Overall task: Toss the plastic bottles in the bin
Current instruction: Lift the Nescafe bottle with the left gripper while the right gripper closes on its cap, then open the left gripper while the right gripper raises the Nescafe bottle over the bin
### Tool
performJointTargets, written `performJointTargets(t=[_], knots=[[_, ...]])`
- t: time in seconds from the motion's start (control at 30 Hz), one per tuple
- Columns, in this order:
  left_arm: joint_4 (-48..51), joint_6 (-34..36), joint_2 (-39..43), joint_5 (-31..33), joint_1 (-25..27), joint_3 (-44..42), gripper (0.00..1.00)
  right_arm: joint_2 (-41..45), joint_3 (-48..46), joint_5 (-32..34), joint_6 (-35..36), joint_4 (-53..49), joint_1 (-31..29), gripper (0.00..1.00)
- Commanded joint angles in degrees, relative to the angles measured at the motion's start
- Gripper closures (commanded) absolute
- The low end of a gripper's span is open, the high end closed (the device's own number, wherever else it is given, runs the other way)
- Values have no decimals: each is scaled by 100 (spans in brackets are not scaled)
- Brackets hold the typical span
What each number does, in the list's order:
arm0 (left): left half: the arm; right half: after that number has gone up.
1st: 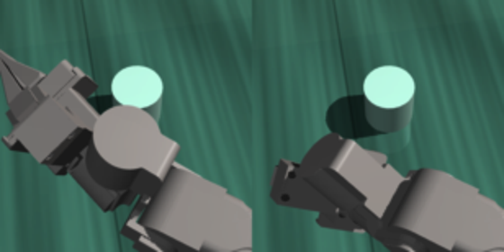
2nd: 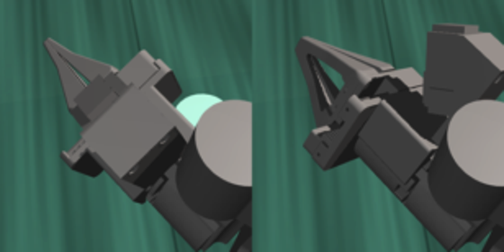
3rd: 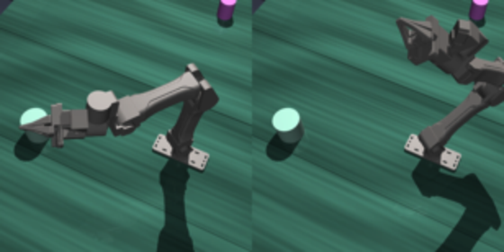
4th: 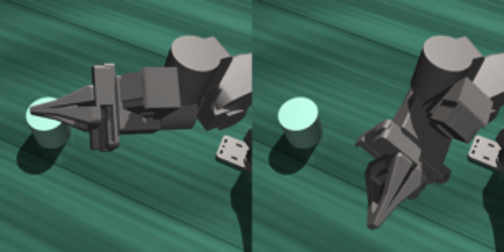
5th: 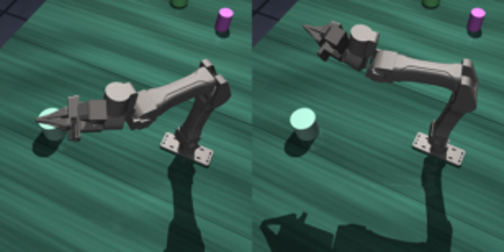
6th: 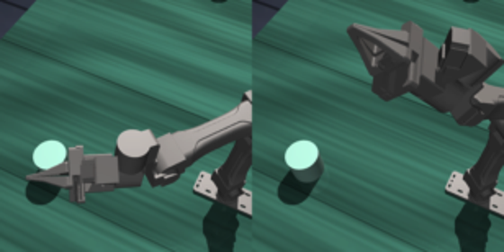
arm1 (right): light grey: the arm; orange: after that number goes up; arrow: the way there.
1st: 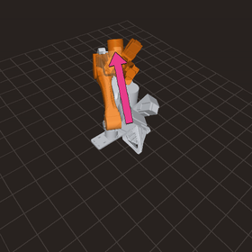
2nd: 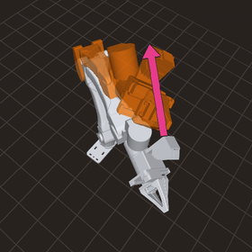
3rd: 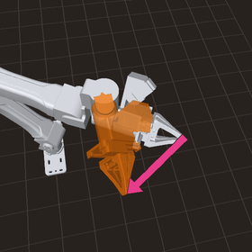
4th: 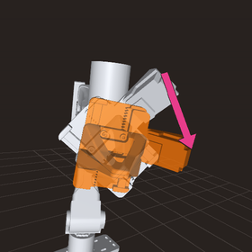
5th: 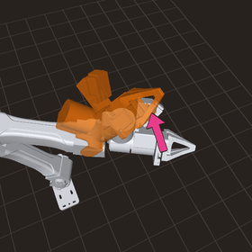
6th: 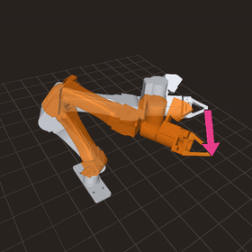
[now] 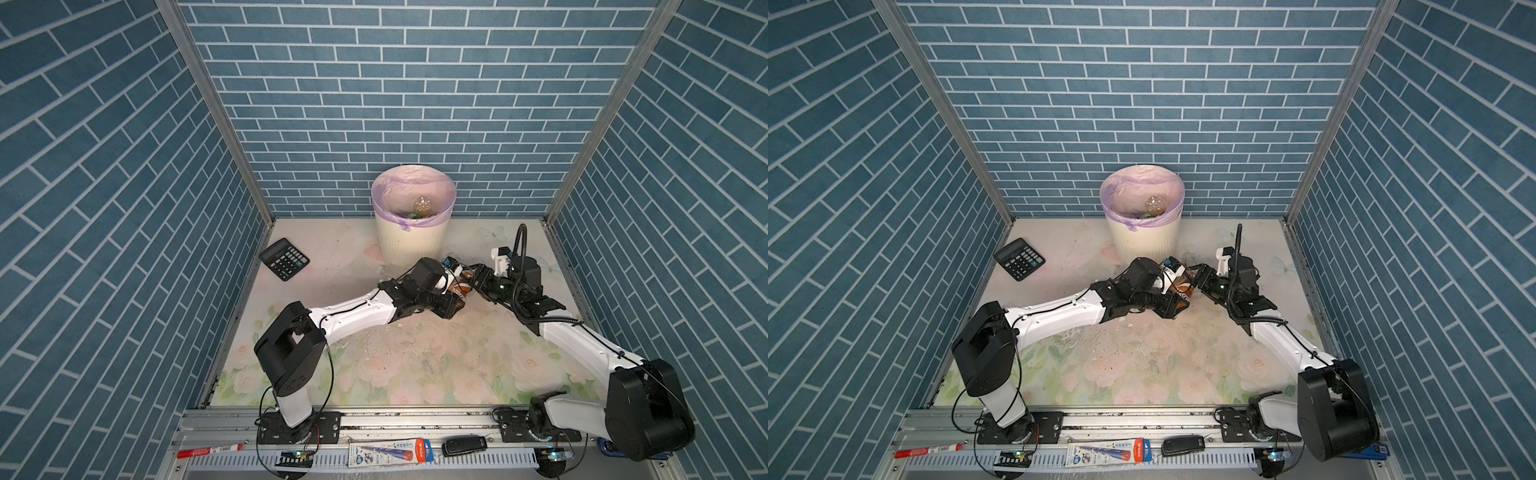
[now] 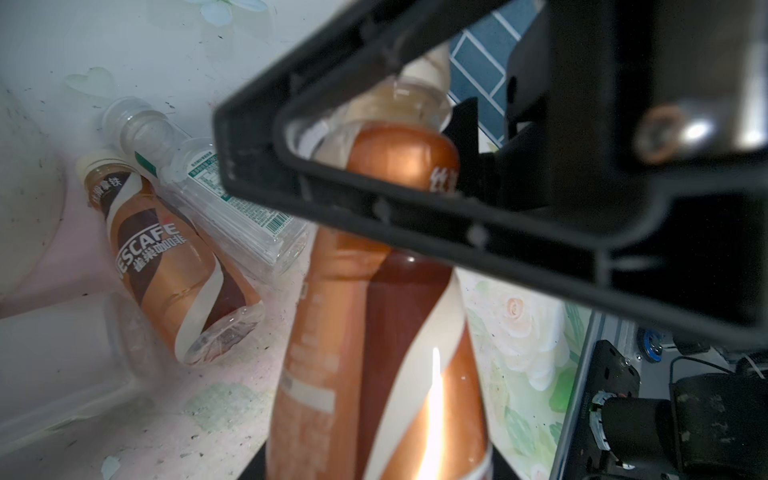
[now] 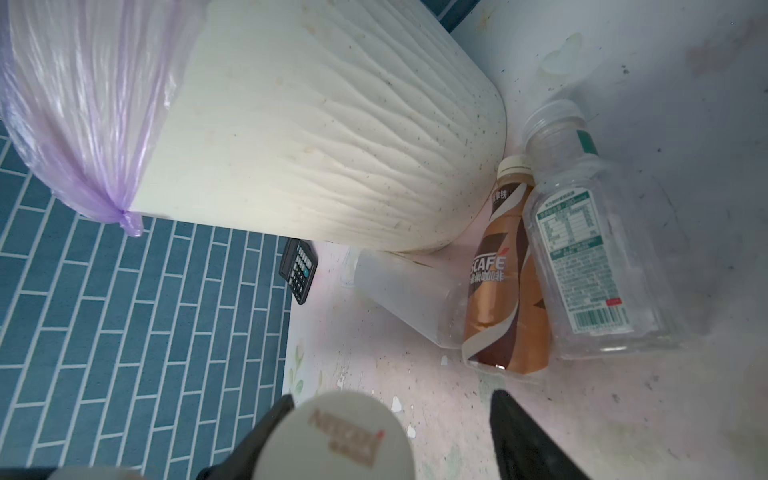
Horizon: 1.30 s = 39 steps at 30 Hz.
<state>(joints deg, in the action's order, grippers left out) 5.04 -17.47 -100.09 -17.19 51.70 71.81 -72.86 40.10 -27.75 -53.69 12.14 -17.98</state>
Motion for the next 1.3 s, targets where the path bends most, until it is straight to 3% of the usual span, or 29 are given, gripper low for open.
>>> performJointTargets(t=[0.0, 0.17, 0.37, 0.7, 1.0, 1.27], knots=[[-216, -6, -63, -59, 67, 131, 48, -219, 250, -147, -272, 464, 14, 37], [-248, -6, -150, -91, 85, 191, 47, -369, 395, -314, -267, 519, 14, 57], [-179, 20, -77, 18, 86, 197, 39, -402, 523, -275, -193, 434, 14, 78], [86, 209, 405, 338, -143, 31, 4, -539, 1323, -15, 197, -299, 215, 97], [271, 352, 1587, 668, -769, 118, 1, -878, 3782, 751, 1315, -1780, 726, 99], [208, 305, 2405, 639, -1426, 119, 1, -1748, 6800, 1421, 1427, -2349, 1584, 99]])
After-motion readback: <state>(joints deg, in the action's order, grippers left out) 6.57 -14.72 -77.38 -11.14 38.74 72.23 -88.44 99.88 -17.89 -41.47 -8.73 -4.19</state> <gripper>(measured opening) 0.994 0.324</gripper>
